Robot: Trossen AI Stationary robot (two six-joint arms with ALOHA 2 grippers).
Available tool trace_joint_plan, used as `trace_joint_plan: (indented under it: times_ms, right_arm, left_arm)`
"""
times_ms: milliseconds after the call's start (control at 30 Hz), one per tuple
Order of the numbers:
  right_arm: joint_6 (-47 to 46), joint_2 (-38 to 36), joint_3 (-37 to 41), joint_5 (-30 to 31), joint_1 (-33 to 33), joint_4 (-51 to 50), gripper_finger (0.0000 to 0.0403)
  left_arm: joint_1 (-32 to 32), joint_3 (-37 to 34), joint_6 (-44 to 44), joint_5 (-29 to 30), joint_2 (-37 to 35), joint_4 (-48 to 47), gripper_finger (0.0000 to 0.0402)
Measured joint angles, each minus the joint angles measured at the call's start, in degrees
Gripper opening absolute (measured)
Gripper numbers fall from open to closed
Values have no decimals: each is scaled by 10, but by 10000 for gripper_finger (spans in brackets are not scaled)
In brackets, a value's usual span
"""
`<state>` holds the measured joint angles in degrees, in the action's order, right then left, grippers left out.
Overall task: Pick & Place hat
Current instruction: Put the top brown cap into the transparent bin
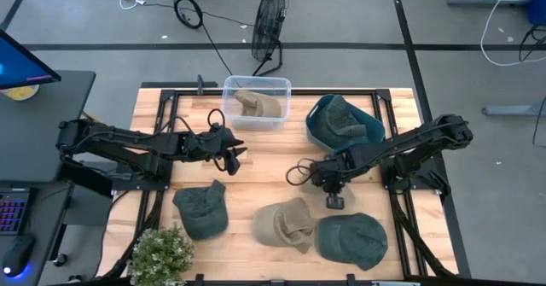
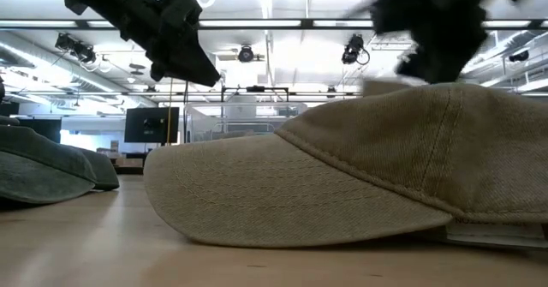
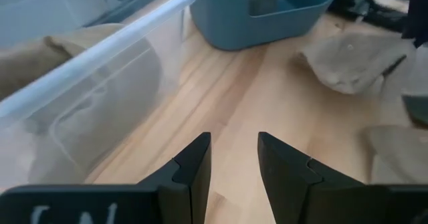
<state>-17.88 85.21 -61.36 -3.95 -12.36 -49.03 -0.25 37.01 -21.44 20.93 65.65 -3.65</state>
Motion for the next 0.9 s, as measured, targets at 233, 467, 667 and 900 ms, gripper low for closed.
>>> trace_joint_plan:
  times_ms: [233,467,667,900]
  right_arm:
    - [-71,0,-53,108,21,154,7]
    - [2,0,-54,162,51,254,5]
    - [48,0,-54,259,73,297,4]
    - [137,0,-54,275,78,410,4]
  left_arm:
    - [-2,0,-15,-22,0,32,126]
    - [-27,0,11,-28,0,48,126]
    - [-42,0,8,-28,0,106,126]
    - [-27,0,-20,-28,0,182,126]
